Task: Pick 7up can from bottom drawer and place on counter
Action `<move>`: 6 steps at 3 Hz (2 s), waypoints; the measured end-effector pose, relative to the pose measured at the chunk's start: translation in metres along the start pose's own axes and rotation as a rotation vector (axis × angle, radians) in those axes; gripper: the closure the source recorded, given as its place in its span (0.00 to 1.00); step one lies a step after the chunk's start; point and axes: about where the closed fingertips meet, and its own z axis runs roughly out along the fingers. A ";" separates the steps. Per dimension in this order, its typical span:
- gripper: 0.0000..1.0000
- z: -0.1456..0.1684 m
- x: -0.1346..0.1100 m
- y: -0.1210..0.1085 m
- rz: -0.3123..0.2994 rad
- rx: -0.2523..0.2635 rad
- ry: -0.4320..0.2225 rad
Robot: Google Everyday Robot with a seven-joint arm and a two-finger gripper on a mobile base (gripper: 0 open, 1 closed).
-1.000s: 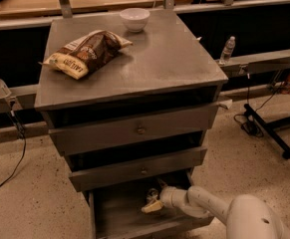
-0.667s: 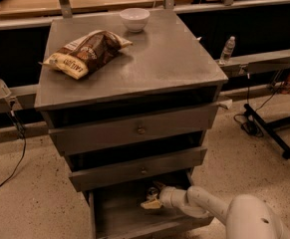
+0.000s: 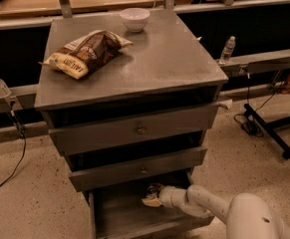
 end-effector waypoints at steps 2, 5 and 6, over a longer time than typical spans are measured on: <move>1.00 -0.053 -0.053 0.023 0.065 -0.081 -0.039; 1.00 -0.166 -0.124 0.053 -0.052 -0.070 -0.189; 1.00 -0.163 -0.155 0.042 -0.113 -0.084 -0.163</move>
Offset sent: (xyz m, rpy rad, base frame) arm -0.0414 -0.0300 0.1077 0.1038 0.1141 0.0155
